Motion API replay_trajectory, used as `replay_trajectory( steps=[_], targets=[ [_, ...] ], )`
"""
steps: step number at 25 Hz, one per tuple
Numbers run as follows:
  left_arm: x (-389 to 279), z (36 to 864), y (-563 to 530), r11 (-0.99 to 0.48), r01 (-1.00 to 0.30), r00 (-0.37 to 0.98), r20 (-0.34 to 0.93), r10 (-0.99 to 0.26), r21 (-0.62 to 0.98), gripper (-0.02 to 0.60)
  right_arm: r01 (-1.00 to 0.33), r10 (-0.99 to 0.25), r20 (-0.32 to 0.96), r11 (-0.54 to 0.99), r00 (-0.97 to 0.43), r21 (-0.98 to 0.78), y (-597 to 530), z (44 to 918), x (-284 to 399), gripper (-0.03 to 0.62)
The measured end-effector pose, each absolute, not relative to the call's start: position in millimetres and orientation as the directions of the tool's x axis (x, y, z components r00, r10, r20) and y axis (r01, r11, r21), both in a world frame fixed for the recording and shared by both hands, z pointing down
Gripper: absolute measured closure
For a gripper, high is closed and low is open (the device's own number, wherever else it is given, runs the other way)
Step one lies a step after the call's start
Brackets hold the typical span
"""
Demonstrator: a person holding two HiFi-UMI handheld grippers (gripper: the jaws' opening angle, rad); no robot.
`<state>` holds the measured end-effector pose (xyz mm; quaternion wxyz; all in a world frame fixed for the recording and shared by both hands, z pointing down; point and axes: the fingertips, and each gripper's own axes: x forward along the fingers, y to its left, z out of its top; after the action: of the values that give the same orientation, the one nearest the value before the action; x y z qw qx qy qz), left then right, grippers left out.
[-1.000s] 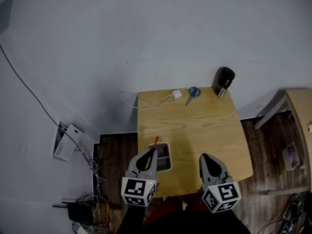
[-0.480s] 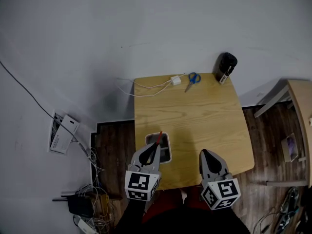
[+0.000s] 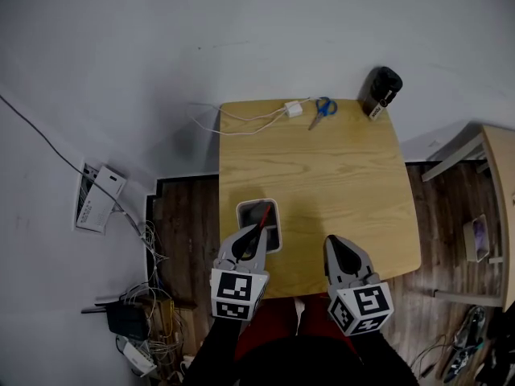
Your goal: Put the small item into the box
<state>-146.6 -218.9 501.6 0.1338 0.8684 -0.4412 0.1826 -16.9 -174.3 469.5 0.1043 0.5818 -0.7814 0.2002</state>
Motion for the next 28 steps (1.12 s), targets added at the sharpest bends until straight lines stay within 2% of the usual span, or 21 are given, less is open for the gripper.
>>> replay_trajectory(
  steps=[15, 28],
  targets=[
    [-148, 528, -211, -0.536, -0.842, 0.485, 0.517, -0.705, 0.058, 0.569, -0.901, -0.747, 0.507, 0.382, -0.431, -0.203, -174, 518, -65, 0.586],
    [-149, 543, -211, -0.485, -0.871, 0.436, 0.577, -0.691, 0.078, 0.568, -0.896, -0.708, 0.554, 0.388, -0.439, -0.214, -173, 534, -69, 0.586]
  ],
)
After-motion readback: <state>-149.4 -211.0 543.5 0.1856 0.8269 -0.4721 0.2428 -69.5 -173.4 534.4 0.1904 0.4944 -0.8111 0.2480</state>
